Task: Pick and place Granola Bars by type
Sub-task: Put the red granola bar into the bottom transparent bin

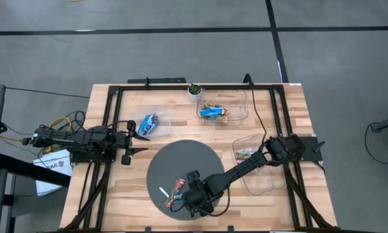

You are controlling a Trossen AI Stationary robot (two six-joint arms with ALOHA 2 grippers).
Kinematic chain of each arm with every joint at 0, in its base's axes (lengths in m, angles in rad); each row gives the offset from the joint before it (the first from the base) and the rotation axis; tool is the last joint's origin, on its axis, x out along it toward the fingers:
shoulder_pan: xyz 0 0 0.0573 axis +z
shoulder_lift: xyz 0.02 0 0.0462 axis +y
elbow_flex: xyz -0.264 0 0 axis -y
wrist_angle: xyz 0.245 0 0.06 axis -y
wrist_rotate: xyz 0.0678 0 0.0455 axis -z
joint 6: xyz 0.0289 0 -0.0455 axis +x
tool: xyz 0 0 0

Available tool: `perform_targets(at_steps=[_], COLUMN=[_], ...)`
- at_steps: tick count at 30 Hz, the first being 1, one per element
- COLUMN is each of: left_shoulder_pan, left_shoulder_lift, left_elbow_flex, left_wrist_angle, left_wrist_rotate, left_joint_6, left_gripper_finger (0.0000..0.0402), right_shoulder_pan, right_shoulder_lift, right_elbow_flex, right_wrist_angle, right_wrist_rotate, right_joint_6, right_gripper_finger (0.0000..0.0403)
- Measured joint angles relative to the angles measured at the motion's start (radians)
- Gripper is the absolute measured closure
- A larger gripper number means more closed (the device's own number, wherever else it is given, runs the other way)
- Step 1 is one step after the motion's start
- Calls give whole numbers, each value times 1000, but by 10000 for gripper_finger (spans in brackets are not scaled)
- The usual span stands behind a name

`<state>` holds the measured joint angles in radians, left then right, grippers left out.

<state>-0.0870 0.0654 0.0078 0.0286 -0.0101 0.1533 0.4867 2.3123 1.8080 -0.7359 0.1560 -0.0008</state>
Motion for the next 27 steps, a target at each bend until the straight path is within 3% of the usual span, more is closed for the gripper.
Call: perform_targets(at_steps=[6, 12, 21, 27], left_shoulder_pan=[0, 0, 0, 0], left_shoulder_lift=[0, 0, 0, 0], left_elbow_flex=[0, 0, 0, 0], left_wrist_angle=[0, 0, 0, 0], left_wrist_rotate=[0, 0, 0, 0], left_joint_6=[0, 0, 0, 0], left_gripper_finger=[239, 239, 239, 239], right_shoulder_pan=[-4, -4, -5, -5], right_shoulder_lift=[0, 0, -70, -178], right_elbow_flex=[0, 0, 0, 1], right_wrist_angle=[5, 26, -1, -143], right_wrist_rotate=[0, 0, 0, 2], right_joint_6=[0, 1, 2, 31], right_gripper_finger=[302, 337, 349, 349])
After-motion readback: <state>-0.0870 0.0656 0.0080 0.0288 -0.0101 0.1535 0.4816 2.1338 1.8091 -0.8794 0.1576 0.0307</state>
